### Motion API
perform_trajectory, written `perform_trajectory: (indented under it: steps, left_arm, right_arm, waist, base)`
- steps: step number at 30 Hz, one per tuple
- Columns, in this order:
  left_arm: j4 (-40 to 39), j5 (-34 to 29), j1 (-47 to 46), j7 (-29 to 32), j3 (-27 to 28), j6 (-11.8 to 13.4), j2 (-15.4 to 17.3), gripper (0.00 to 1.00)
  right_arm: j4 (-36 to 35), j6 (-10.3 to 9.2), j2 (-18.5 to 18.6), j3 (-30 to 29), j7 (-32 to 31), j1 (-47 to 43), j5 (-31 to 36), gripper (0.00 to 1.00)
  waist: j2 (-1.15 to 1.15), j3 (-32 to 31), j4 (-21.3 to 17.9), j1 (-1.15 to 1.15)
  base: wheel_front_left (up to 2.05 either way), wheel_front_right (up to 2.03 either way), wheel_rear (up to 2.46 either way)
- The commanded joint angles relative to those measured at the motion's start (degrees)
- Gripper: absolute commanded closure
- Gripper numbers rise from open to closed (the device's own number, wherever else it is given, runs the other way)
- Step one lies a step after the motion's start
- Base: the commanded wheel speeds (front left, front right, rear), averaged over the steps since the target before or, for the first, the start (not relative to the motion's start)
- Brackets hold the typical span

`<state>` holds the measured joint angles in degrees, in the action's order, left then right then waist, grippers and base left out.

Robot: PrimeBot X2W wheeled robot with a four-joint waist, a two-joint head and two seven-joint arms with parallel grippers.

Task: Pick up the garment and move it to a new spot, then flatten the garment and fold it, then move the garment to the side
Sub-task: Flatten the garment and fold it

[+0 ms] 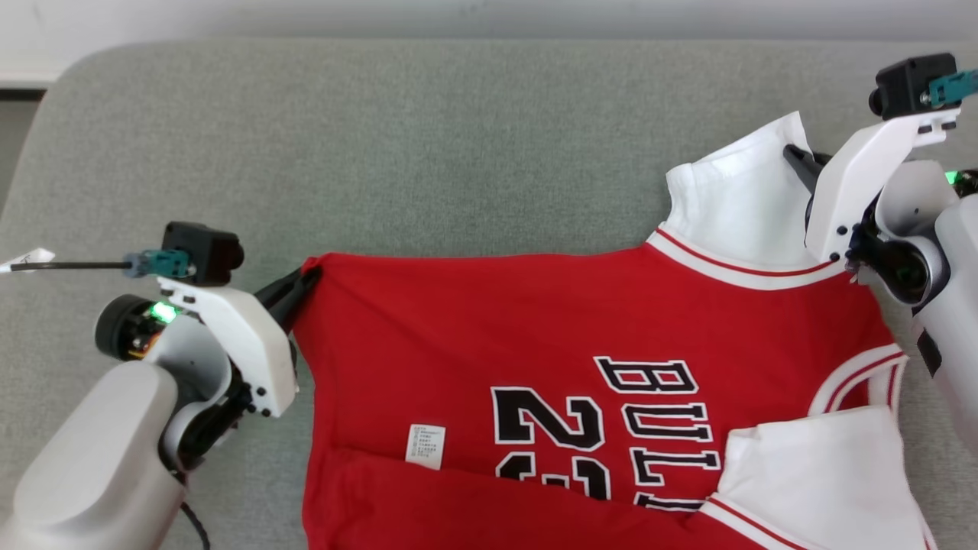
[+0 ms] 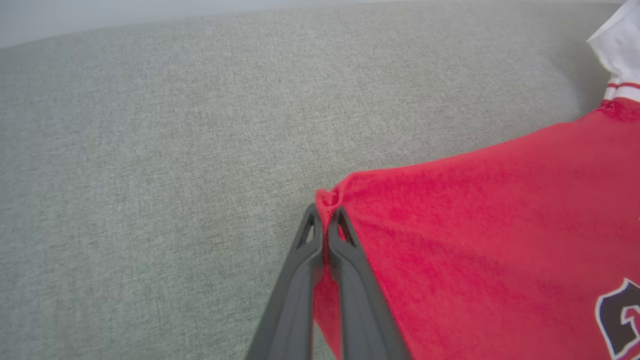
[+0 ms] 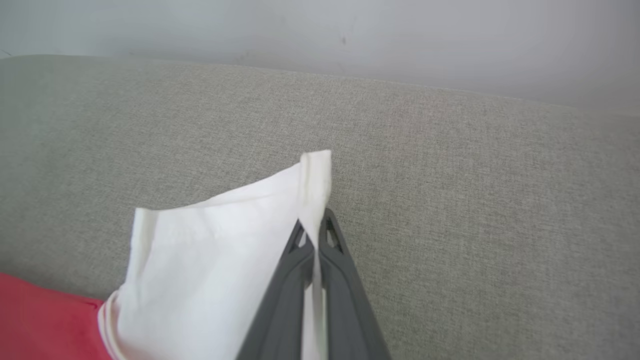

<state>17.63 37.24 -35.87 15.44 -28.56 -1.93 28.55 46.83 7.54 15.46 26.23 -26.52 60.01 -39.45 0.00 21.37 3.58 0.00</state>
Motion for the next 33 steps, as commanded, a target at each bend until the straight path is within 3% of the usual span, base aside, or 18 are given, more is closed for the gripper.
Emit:
perform_trajectory:
  steps: [1, 8, 16, 25, 33]
  left_arm:
    - [0.7, 0.9, 1.0, -0.5, 0.6, 0.2, 0.8, 1.0]
    - [3.4, 4.9, 1.6, 2.9, 1.1, -1.9, 1.4, 1.0]
    - [5.4, 10.9, 0.0, 15.4, -2.4, -5.0, 4.0, 1.0]
    - [5.7, 19.1, 1.8, 25.5, -4.8, -5.5, 6.9, 1.0]
    - [3.6, 22.6, 4.5, 31.7, -7.2, -5.6, 9.9, 1.0]
  right_arm:
    - [0.6, -0.12, 0.3, 0.5, 1.4, -1.2, -1.1, 1.0]
    - [-1.4, -0.12, 0.6, 3.6, 2.8, -4.4, -6.5, 1.0]
    - [-7.9, -0.12, 4.5, 7.8, 1.5, -9.4, -13.2, 1.0]
    - [-13.8, -0.12, 9.3, 11.7, -2.7, -15.2, -17.9, 1.0]
    - [-19.1, -0.12, 13.0, 14.5, -9.0, -20.3, -20.2, 1.0]
  waist:
    - [0.0, -2.0, -0.6, 0.0]
    - [0.0, -6.2, -2.3, 0.0]
    - [0.0, -10.9, -4.3, 0.0]
    - [0.0, -15.4, -6.6, 0.0]
    - [0.0, -16.8, -7.7, 0.0]
  base:
    - [0.0, 0.0, 0.0]
    - [0.0, 0.0, 0.0]
    - [0.0, 0.0, 0.0]
    - [0.0, 0.0, 0.0]
    - [0.0, 0.0, 0.0]
